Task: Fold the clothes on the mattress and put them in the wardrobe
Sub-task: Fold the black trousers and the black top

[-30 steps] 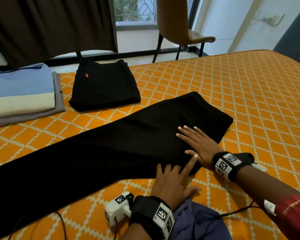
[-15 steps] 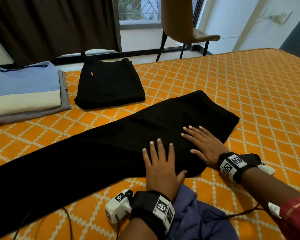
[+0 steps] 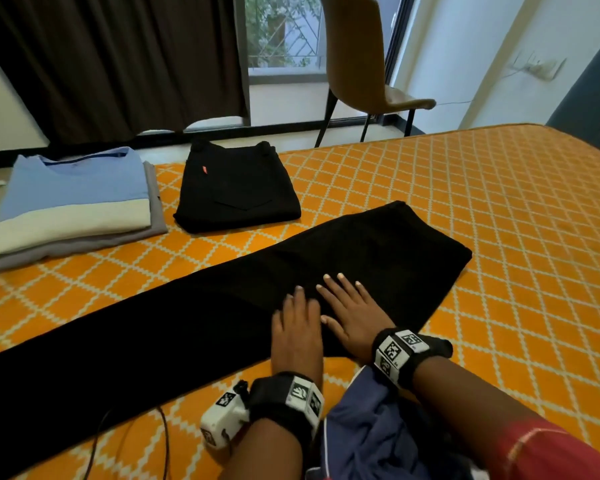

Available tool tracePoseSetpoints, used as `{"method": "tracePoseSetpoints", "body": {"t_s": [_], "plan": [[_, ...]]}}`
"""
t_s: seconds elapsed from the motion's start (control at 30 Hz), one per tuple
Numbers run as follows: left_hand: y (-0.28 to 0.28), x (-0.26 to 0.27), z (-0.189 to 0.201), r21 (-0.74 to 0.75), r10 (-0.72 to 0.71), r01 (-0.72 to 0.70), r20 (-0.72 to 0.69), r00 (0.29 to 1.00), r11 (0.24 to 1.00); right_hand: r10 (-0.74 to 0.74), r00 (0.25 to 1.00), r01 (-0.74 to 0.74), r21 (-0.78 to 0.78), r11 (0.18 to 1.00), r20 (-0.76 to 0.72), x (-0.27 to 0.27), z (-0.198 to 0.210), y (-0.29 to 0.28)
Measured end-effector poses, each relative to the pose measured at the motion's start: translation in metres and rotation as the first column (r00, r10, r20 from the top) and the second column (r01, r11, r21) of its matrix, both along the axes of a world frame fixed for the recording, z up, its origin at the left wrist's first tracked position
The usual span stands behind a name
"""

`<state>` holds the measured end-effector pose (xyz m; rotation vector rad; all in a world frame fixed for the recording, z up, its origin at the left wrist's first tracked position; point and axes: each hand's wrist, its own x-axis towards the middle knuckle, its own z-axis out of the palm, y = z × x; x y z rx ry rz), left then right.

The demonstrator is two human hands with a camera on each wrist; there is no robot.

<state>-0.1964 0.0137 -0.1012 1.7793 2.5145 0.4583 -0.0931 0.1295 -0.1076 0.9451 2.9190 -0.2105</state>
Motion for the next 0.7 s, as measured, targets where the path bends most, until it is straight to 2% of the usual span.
{"method": "tracePoseSetpoints", "body": {"t_s": [0.07, 0.2, 0.47, 0.6, 0.7], "plan": [[-0.01, -0.024, 0.004, -0.104, 0.088, -0.089, -0.017, 0.996, 0.991, -0.025, 0.998, 0.021, 0.068, 0.997, 0.056, 0.001, -0.005, -0.005], [-0.044, -0.08, 0.007, -0.376, 0.002, -0.025, -0.06, 0.998, 0.926, -0.032, 0.996, 0.023, 0.109, 0.994, 0.086, 0.001, -0.006, -0.006], [-0.164, -0.195, 0.013, -0.516, 0.014, -0.12, -0.205, 0.979, 0.848, -0.088, 0.966, 0.072, 0.075, 0.995, 0.242, -0.007, 0.004, -0.01], [-0.256, -0.269, 0.03, -0.602, 0.069, -0.166, -0.181, 0.981, 0.781, -0.155, 0.923, 0.142, 0.062, 0.988, 0.353, -0.021, 0.016, -0.015], [-0.319, -0.312, 0.029, -0.534, 0.156, -0.228, -0.177, 0.972, 0.815, -0.236, 0.854, 0.215, 0.098, 0.972, 0.463, -0.053, 0.041, -0.019]]}}
